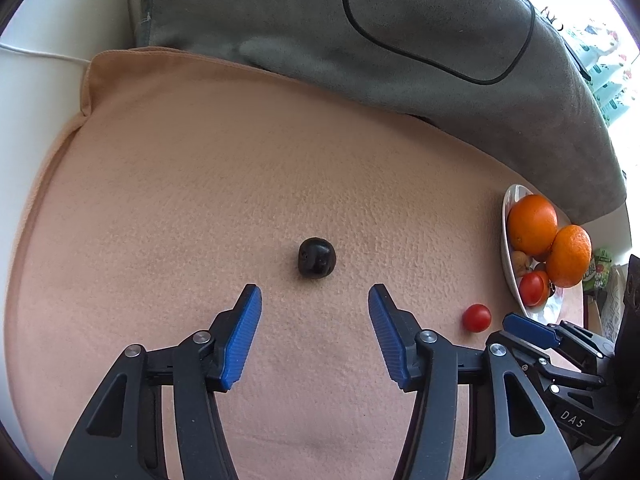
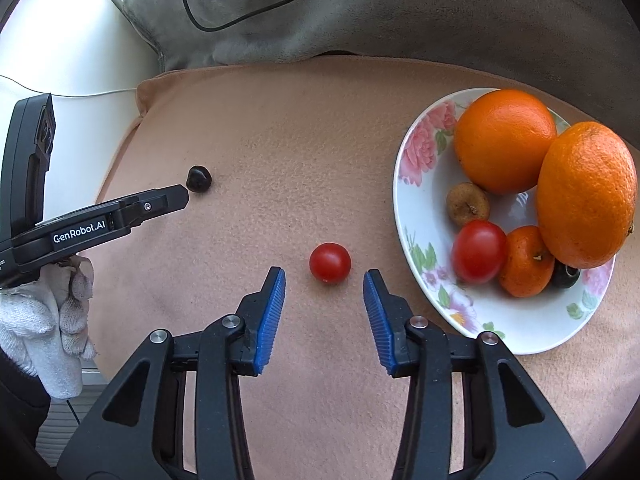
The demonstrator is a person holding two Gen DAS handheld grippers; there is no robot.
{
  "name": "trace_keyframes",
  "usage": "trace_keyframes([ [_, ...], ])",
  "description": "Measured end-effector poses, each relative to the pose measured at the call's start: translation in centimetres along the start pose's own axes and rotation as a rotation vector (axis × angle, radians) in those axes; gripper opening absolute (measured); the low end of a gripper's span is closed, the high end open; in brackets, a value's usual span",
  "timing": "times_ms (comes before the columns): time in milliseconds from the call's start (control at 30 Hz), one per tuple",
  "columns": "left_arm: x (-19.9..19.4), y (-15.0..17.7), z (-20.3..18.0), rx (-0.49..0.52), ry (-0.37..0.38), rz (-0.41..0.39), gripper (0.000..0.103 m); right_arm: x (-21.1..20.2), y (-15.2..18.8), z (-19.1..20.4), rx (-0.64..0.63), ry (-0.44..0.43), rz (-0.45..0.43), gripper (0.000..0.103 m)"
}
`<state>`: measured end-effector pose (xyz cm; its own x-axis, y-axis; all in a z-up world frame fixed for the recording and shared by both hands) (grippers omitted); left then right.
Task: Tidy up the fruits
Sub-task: 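Move the left tool to the black plum while the right tool approaches the cherry tomato, then grasp the black plum with the left tool while the right tool grasps the cherry tomato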
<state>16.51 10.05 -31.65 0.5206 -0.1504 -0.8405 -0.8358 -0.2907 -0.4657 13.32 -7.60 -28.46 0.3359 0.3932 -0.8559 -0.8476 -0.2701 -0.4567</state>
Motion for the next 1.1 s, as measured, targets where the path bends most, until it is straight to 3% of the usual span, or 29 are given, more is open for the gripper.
trace_keyframes([
  [433, 1.9, -1.5, -0.2, 0.017, 0.016, 0.009, 0.051, 2.0, -0.4, 0.2, 0.006, 0.021, 0.027, 0.038],
  [867, 3.8, -2.1, -1.4, 0.048, 0.007, 0.032, 0.036, 2.4, -0.4, -0.5, -0.010, 0.042, 0.052, 0.027],
  [1100, 3.9, -2.2, -1.7, 0.059, -0.005, 0.028, 0.024, 2.5, -0.5, -0.6, -0.007, 0.037, 0.051, 0.026],
])
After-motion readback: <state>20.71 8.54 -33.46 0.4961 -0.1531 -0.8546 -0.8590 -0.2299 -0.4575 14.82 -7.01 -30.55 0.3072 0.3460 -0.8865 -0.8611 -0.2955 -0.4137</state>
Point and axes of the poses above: each gripper's, at about its wrist camera, not at the fingertips, and x roughly the way its jaws point, z to its left, y to its underside, the point moved 4 cm from there along x, roughly the way its jaws point, and after that the axes turned 7 degrees about -z, right-handed, at the moved point
